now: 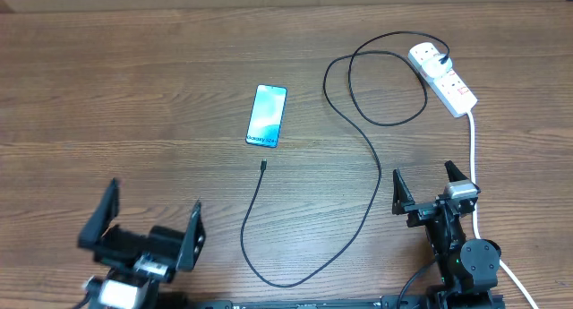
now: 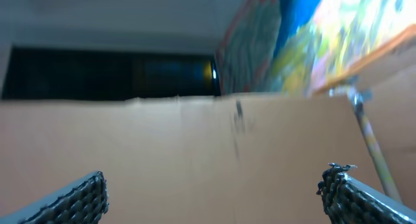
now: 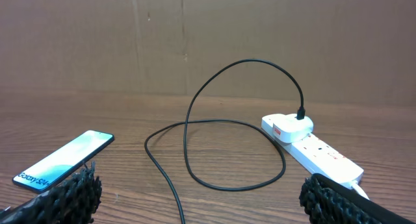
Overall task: Plug charger to phone and switch on socket
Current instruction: 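Raise the left arm and move its gripper toward the phone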
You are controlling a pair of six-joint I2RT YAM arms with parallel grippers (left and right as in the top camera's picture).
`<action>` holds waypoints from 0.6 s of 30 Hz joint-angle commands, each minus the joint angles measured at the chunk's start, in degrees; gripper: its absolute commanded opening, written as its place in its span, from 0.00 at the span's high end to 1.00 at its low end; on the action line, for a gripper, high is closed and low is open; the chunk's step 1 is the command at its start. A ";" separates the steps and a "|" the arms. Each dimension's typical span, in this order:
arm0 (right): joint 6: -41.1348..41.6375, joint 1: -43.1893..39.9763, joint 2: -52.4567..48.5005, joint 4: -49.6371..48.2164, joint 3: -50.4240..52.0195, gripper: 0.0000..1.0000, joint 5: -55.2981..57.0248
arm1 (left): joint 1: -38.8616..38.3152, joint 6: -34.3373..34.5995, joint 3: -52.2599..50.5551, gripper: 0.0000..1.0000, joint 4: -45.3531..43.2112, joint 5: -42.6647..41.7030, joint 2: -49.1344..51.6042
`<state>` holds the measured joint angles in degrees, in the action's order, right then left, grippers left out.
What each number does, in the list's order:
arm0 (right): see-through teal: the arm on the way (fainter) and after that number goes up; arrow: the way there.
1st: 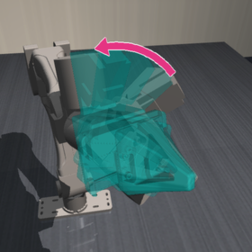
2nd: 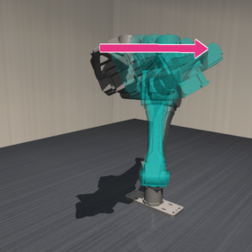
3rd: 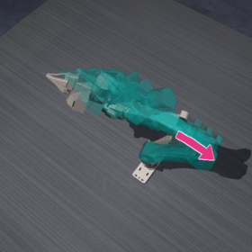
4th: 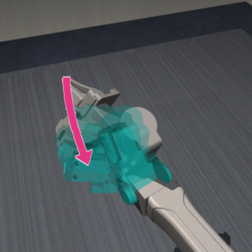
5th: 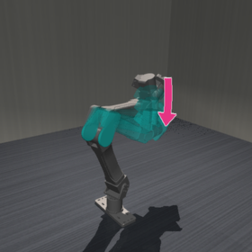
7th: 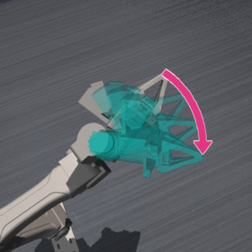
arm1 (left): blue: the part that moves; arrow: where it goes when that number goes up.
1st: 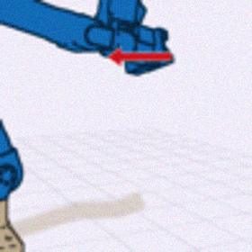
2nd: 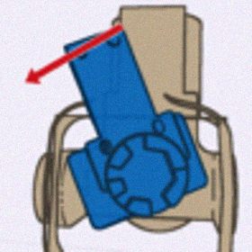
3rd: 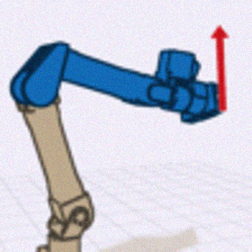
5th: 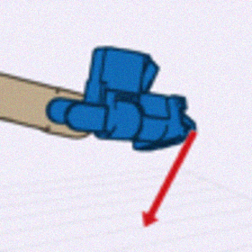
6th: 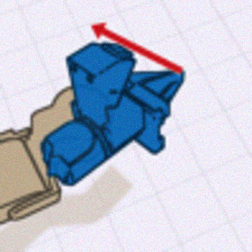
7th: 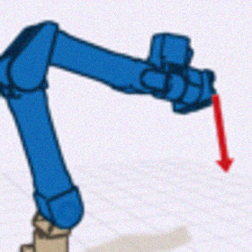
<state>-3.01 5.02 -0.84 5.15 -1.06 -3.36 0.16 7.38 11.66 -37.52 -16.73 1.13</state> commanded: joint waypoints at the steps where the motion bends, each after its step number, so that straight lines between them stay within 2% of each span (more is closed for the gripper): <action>1: -0.07 0.39 0.68 -0.37 0.57 0.00 0.72 | 0.57 0.57 6.78 0.00 -0.02 2.12 3.08; 5: -0.09 0.39 0.68 -0.35 0.57 0.00 0.72 | 0.55 0.61 13.03 0.00 0.79 1.49 8.70; 7: -0.07 0.39 0.68 -0.37 0.57 0.00 0.72 | 0.57 1.27 18.69 0.00 7.02 0.11 12.61; 9: -0.07 0.39 0.68 -0.37 0.57 0.00 0.72 | 0.57 1.66 27.56 0.00 19.80 -2.82 17.84; 12: -0.07 0.39 0.68 -0.37 0.57 0.00 0.72 | 0.57 0.92 45.86 0.00 46.49 -4.28 29.73; 15: -0.07 0.39 0.68 -0.37 0.57 0.00 0.72 | 0.55 -5.88 65.20 0.00 70.99 -8.37 43.87; 18: -0.07 0.39 0.68 -0.37 0.57 0.00 0.72 | 0.55 -6.10 77.75 0.00 85.50 -14.86 54.16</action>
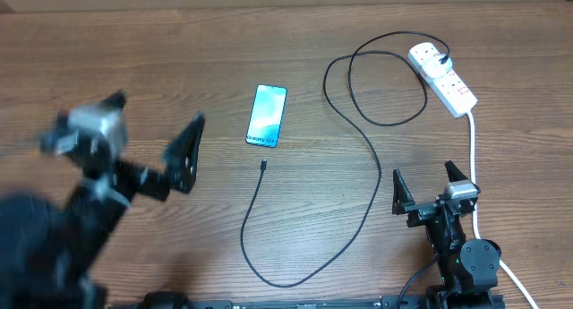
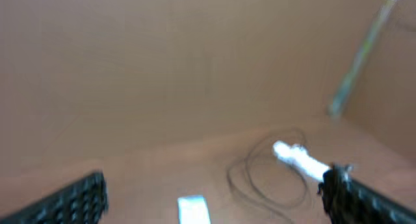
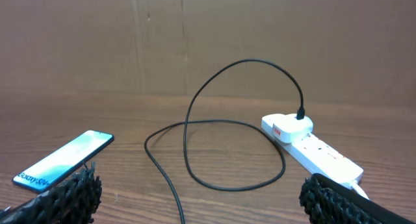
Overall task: Plug charger to phone and switch on socket
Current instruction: 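Raise the left arm and move its gripper toward the phone, then lower the left gripper over the phone's long edges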
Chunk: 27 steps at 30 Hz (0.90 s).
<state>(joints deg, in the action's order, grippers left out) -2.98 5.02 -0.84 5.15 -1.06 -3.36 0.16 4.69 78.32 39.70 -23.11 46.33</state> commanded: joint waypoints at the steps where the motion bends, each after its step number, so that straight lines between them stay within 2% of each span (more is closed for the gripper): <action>1: -0.09 0.39 0.68 -0.37 0.57 0.00 0.72 | 0.55 -3.41 13.97 0.00 11.76 -9.33 11.85; 3: -0.09 0.39 0.68 -0.37 0.57 0.00 0.72 | 0.55 -2.69 17.70 0.01 14.53 -11.50 16.46; 4: -0.09 0.39 0.68 -0.37 0.57 0.00 0.72 | 0.52 -0.15 19.32 0.00 15.69 -11.43 18.75; 8: -0.09 0.39 0.68 -0.35 0.57 0.00 0.72 | -1.55 5.16 25.29 0.00 21.64 -8.48 26.71; 14: -0.09 0.39 0.68 -0.37 0.57 0.00 0.72 | -9.79 10.80 40.72 0.00 41.94 17.92 41.38; 16: -0.09 0.39 0.68 -0.35 0.57 0.00 0.72 | -11.06 10.51 48.48 0.00 51.17 21.81 48.68; 18: -0.11 0.39 0.68 -0.37 0.57 0.00 0.72 | -11.43 9.57 53.16 0.00 56.08 23.21 53.79; 20: -0.09 0.39 0.68 -0.35 0.57 0.00 0.72 | -11.50 9.51 55.04 0.00 57.09 23.04 57.42; 24: -0.11 0.39 0.68 -0.35 0.57 0.00 0.72 | -11.45 11.54 55.01 0.00 55.52 18.36 62.07; 27: -0.09 0.39 0.68 -0.35 0.57 0.00 0.72 | -11.50 13.35 55.01 0.00 55.60 11.76 66.18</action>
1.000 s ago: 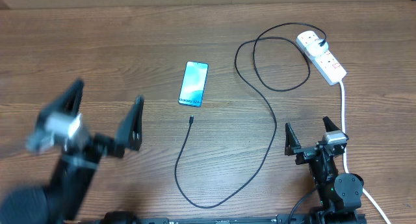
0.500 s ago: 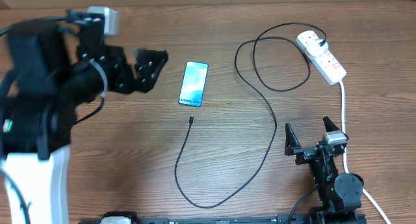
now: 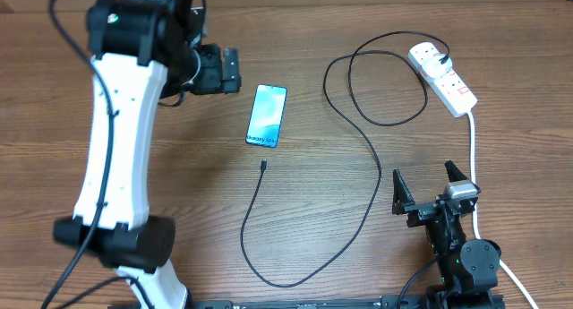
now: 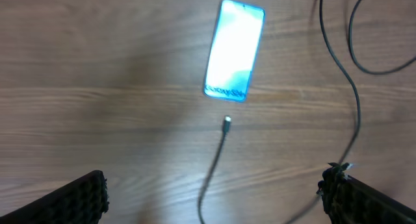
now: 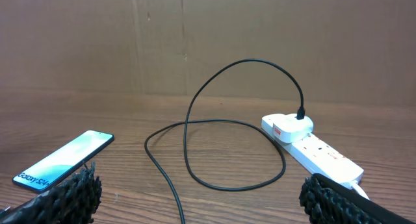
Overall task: Plug charger to phone and switch on socket
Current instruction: 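Lower the left gripper over the phone's long edges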
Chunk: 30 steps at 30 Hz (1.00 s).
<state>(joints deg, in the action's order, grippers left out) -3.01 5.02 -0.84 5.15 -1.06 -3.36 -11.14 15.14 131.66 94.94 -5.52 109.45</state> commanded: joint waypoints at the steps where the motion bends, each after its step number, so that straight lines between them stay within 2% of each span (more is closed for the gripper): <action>1: -0.07 0.39 0.68 -0.35 0.57 0.00 0.72 | -0.24 2.91 1.68 0.00 0.33 -7.15 4.15; 11: -0.07 0.39 0.68 -0.37 0.57 0.00 0.72 | -1.66 5.11 1.68 0.00 -0.04 -9.64 14.12; 16: -0.09 0.39 0.68 -0.35 0.57 0.00 0.72 | -1.70 3.96 1.68 0.00 -0.20 -17.18 16.87; 24: -0.07 0.39 0.68 -0.35 0.57 0.00 0.72 | -3.39 4.66 1.66 0.00 -10.73 -4.87 17.33; 30: -0.07 0.39 0.68 -0.37 0.57 0.00 0.72 | -4.11 4.79 1.57 0.00 -14.67 -4.61 17.77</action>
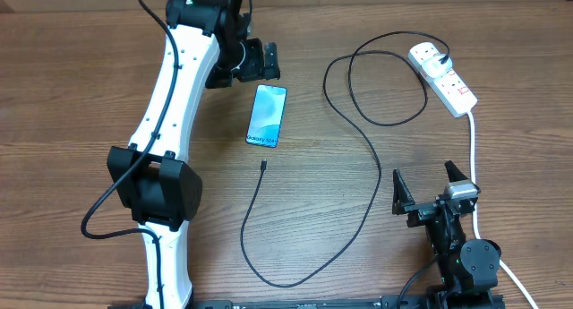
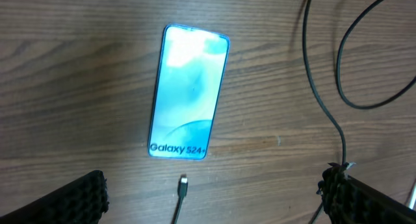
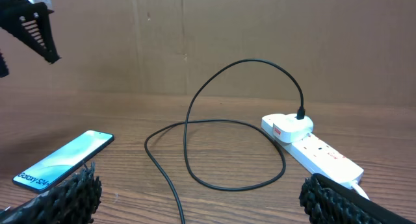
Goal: Plug charger to phone and switch on socket
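Note:
A blue-screened phone [image 1: 268, 115] lies flat on the wooden table, also seen in the left wrist view as the phone [image 2: 188, 91]. The black charger cable [image 1: 369, 139] runs from its loose plug tip [image 1: 263, 165], just below the phone, to the white power strip [image 1: 443, 77] at the back right. My left gripper [image 1: 252, 62] hovers open above the phone's far end; the plug tip [image 2: 184, 182] shows between its fingers. My right gripper [image 1: 431, 189] rests open at the front right, nothing in it.
A cardboard wall stands behind the table [image 3: 273, 29]. The strip's white lead [image 1: 473, 157] runs down the right side past the right arm. The cable loops widely across the table's middle [image 1: 269, 273].
My left gripper moved right and closer to the phone, now above its far end. The phone fills more of the left wrist view. Right arm, phone and cable are unchanged.
My left gripper rested open at the front left, its camera facing the cardboard wall. Then it was raised over the left of the table, then high over the back left looking down at the phone. Now it hovers by the phone's far end. The right arm stayed still.

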You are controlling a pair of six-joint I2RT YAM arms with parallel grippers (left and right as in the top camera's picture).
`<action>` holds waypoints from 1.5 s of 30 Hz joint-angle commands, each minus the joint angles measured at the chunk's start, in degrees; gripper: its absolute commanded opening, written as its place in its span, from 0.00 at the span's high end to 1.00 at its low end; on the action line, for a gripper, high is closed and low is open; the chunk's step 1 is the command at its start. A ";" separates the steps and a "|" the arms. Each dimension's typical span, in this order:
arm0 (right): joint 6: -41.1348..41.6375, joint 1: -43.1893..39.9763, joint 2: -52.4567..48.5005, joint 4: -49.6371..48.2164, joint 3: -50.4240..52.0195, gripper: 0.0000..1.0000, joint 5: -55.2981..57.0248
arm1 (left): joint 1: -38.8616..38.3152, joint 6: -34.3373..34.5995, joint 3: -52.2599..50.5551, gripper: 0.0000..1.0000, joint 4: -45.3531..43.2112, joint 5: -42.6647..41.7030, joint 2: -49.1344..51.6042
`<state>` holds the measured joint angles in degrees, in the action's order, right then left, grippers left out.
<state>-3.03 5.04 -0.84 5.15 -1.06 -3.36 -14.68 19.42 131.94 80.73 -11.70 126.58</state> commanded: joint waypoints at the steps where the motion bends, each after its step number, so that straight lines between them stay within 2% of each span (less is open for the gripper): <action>1: -0.04 0.37 0.68 -0.37 0.57 0.00 0.72 | -0.59 0.48 1.29 0.00 -0.70 1.60 0.66; 4: -0.04 0.37 0.68 -0.37 0.57 0.00 0.72 | -1.01 0.50 1.29 0.00 -1.73 1.86 1.68; 18: -0.07 0.37 0.68 -0.37 0.57 0.00 0.72 | -6.40 0.55 1.27 0.00 -2.21 13.81 12.76; 22: -0.07 0.37 0.68 -0.37 0.57 0.00 0.72 | -6.78 0.02 1.27 0.00 -2.10 13.81 15.58; 28: -0.04 0.37 0.68 -0.37 0.57 0.00 0.72 | -6.75 -4.96 1.27 0.00 -1.09 13.86 18.32; 37: -0.04 0.37 0.68 -0.37 0.57 0.00 0.72 | -6.40 -5.09 1.27 0.00 -1.11 14.97 21.27; 45: -0.04 0.37 0.68 -0.37 0.57 0.00 0.72 | -5.88 -5.11 1.27 0.02 -0.87 11.69 23.02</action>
<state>-3.01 5.04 -0.84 5.13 -1.06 -3.36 -21.06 15.42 132.38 79.70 1.04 147.35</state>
